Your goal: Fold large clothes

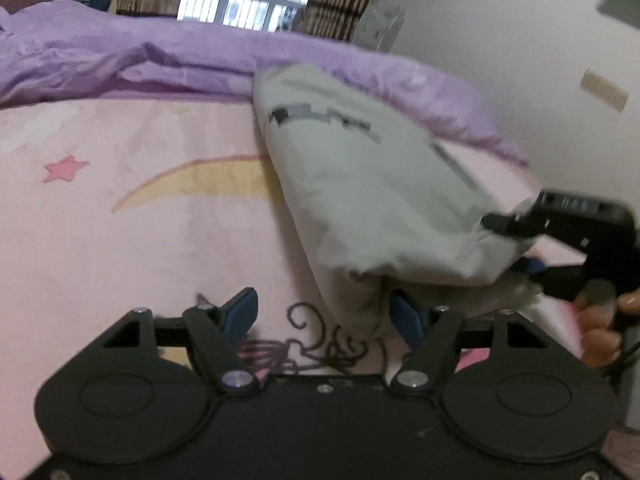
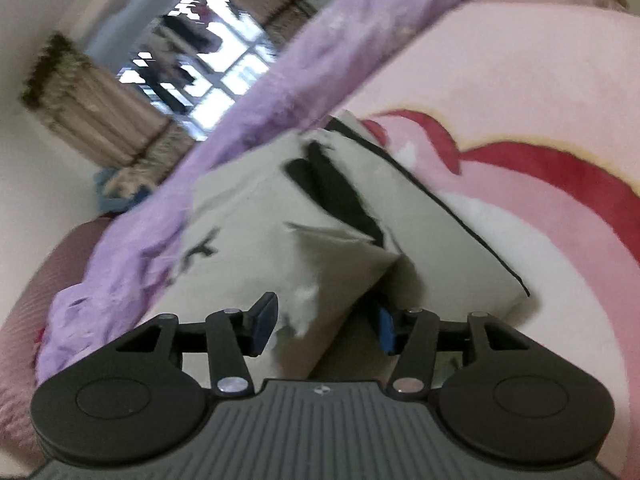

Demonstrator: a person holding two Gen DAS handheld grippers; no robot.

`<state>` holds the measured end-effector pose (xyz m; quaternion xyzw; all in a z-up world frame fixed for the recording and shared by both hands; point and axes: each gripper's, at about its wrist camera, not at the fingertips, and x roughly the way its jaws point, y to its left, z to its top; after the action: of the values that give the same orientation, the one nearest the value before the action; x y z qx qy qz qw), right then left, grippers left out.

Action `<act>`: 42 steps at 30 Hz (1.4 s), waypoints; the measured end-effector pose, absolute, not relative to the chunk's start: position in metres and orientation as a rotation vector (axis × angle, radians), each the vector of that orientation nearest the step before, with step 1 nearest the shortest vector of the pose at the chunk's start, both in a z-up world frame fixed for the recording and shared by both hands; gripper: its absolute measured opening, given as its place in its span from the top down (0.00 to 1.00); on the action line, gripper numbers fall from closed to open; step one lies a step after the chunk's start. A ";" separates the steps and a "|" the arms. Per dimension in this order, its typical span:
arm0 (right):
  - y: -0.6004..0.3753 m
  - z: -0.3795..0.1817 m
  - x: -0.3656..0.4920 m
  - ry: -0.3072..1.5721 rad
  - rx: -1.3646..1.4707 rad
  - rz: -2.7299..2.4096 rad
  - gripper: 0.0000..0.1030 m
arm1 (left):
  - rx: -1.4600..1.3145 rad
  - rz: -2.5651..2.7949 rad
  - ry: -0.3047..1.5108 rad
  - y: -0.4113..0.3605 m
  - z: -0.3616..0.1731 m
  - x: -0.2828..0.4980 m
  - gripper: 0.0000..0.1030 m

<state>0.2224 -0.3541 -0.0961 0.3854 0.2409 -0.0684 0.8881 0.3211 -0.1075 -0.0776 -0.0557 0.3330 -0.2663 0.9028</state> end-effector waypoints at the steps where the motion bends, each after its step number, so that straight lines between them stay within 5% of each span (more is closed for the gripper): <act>1: -0.353 -0.099 0.223 0.496 0.811 -0.156 0.63 | -0.112 -0.539 0.688 -0.114 -0.080 0.324 0.35; 2: -0.354 -0.100 0.225 0.497 0.807 -0.166 0.83 | -0.114 -0.527 0.683 -0.114 -0.081 0.319 0.46; 3: -0.353 -0.098 0.226 0.502 0.786 -0.172 0.91 | -0.124 -0.526 0.684 -0.114 -0.079 0.321 0.63; 5: -0.351 -0.083 0.215 0.459 0.725 -0.158 0.95 | -0.183 -0.541 0.707 -0.116 -0.073 0.323 0.72; 10: -0.374 -0.044 0.167 0.284 0.691 -0.170 0.96 | -0.165 -0.567 0.706 -0.125 -0.075 0.323 0.69; 16: -0.398 -0.120 0.166 0.413 0.764 -0.260 0.97 | -0.140 -0.548 0.746 -0.133 -0.093 0.334 0.53; 24: -0.399 -0.136 0.156 0.385 0.753 -0.228 0.94 | -0.127 -0.586 0.752 -0.125 -0.090 0.338 0.53; 27: -0.399 -0.122 0.150 0.382 0.687 -0.202 0.78 | -0.116 -0.594 0.772 -0.114 -0.081 0.327 0.54; 29: -0.398 -0.109 0.138 0.351 0.659 -0.252 0.59 | -0.074 -0.567 0.732 -0.102 -0.070 0.311 0.55; 34: -0.375 -0.074 0.115 0.230 0.509 -0.252 0.64 | -0.111 -0.587 0.575 -0.098 -0.023 0.293 0.58; 37: -0.351 -0.067 0.131 0.294 0.411 -0.179 0.77 | -0.117 -0.690 0.521 -0.124 -0.011 0.292 0.58; 42: -0.343 -0.090 0.160 0.435 0.377 -0.196 0.78 | -0.038 -0.752 0.611 -0.166 -0.038 0.303 0.59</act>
<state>0.1600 -0.3430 -0.0897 0.1858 0.2142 -0.0967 0.9541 0.3026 -0.1658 -0.0383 -0.0185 0.2938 -0.3615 0.8847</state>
